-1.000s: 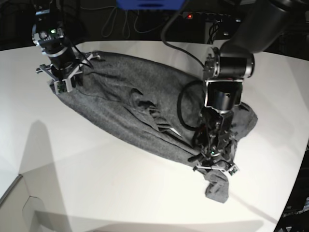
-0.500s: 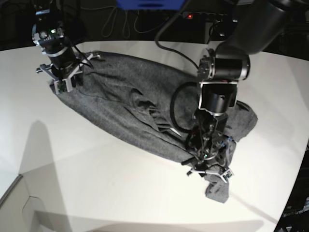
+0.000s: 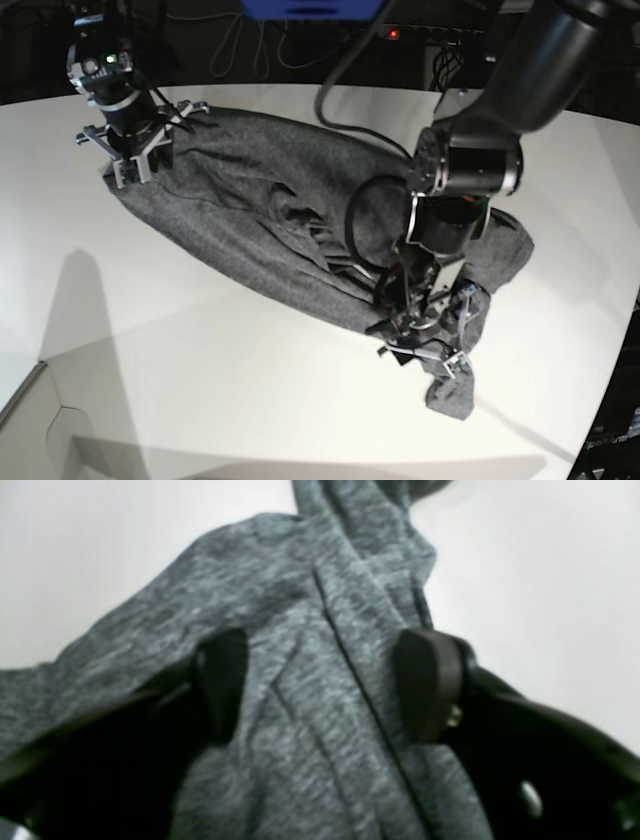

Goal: Layout the t-shirt on the table in an organized manner, then fold the t-shirt properly
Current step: 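Adjust the left gripper's hold on the shirt end while the right gripper holds, then lift the shirt with both grippers and stretch it between them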

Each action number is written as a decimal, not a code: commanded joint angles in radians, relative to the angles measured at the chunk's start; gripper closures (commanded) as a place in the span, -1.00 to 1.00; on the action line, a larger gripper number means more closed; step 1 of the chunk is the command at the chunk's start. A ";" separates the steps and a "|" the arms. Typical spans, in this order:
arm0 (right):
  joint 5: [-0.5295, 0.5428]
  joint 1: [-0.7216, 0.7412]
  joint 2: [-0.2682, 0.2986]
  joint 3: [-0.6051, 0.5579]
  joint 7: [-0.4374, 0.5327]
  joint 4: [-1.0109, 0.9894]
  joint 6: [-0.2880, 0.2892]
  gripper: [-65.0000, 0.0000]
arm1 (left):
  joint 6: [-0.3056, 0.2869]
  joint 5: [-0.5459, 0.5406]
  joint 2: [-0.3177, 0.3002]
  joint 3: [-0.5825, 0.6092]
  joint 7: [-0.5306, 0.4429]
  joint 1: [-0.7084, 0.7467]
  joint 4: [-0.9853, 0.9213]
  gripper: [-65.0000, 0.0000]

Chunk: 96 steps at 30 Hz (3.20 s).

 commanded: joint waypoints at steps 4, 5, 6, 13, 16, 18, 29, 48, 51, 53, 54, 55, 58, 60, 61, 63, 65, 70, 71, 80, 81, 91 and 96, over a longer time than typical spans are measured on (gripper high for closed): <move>0.003 -0.002 0.009 0.003 0.021 0.016 -0.006 0.61 | -0.001 -0.007 0.001 0.001 0.009 -0.022 0.002 -0.31; 0.003 -0.002 0.011 0.004 0.021 0.016 -0.006 0.61 | -0.001 -0.007 0.001 0.001 0.009 -0.022 -0.002 -0.23; 0.003 -0.002 0.017 0.004 0.021 0.016 -0.006 0.61 | -0.001 -0.007 -0.001 0.001 0.011 -0.022 -0.007 -0.12; 0.003 -0.002 0.019 0.004 0.021 0.016 -0.006 0.61 | -0.001 -0.007 -0.007 0.001 0.012 -0.007 -0.009 0.91; 0.003 -0.002 0.019 0.004 0.021 0.016 -0.006 0.61 | -0.001 -0.007 -0.007 0.001 0.031 -0.005 -0.009 0.98; 0.003 -0.002 0.019 0.004 0.021 0.016 -0.006 0.61 | -0.001 -0.007 -0.007 0.001 0.081 -0.002 -0.002 0.99; 0.003 -0.011 0.022 0.010 0.021 0.017 -0.006 0.61 | 0.002 -0.016 0.008 0.001 0.246 0.164 0.515 0.99; 0.004 -0.002 0.017 0.004 0.021 0.022 -0.006 0.60 | 0.002 -0.222 -0.102 -0.023 0.440 0.475 1.130 0.99; 0.004 0.030 0.017 0.004 0.021 0.022 -0.006 0.60 | 0.002 -0.243 -0.117 -0.066 0.442 0.543 1.177 0.99; 0.004 0.039 0.016 0.004 0.021 0.022 -0.006 0.60 | 0.002 -0.263 -0.140 -0.078 0.442 0.584 1.201 0.99; 0.004 0.055 0.016 0.003 0.021 0.022 -0.006 0.60 | 0.002 -0.273 -0.150 -0.078 0.442 0.602 1.208 0.99; 0.004 0.073 0.016 0.001 0.021 0.022 -0.004 0.60 | 0.002 -0.282 -0.160 -0.078 0.442 0.619 1.210 0.99; 0.004 0.127 0.016 -0.026 -0.006 0.022 0.016 0.55 | 0.002 -0.305 -0.179 -0.078 0.442 0.656 1.214 0.99; 0.004 0.182 0.016 -0.052 -0.069 0.016 0.031 0.38 | 0.002 -0.306 -0.183 -0.078 0.442 0.673 1.233 0.99; 0.004 0.219 0.016 -0.075 -0.115 0.013 0.056 0.27 | 0.002 -0.305 -0.183 -0.078 0.442 0.681 1.239 0.99; 0.004 0.286 0.014 -0.111 -0.172 -0.015 0.105 0.05 | 0.002 -0.306 -0.183 -0.078 0.442 0.682 1.240 0.99; 0.001 0.358 0.008 -0.138 -0.198 -0.073 0.137 -0.15 | 0.002 -0.303 -0.183 -0.078 0.442 0.684 1.240 0.99; 0.000 0.524 -0.011 -0.146 -0.200 -0.313 0.141 -0.27 | 0.002 -0.308 -0.183 -0.078 0.442 0.691 1.240 0.99; 0.000 0.553 -0.009 -0.146 -0.200 -0.352 0.141 -0.27 | 0.002 -0.308 -0.183 -0.078 0.442 0.690 1.240 0.99; 0.000 0.653 -0.007 -0.146 -0.198 -0.524 0.141 -0.27 | 0.002 -0.308 -0.183 -0.078 0.442 0.678 1.240 0.99; 0.000 0.648 -0.007 -0.146 -0.198 -0.538 0.141 -0.27 | 0.002 -0.309 -0.183 -0.077 0.442 0.670 1.240 0.99; 0.000 0.609 -0.003 -0.141 -0.158 -0.558 0.141 0.88 | 0.002 -0.311 -0.185 -0.063 0.442 0.590 1.240 0.99; 0.001 0.566 0.037 -0.138 -0.152 -0.403 0.141 1.00 | 0.002 -0.311 -0.242 0.043 0.442 0.510 1.233 0.99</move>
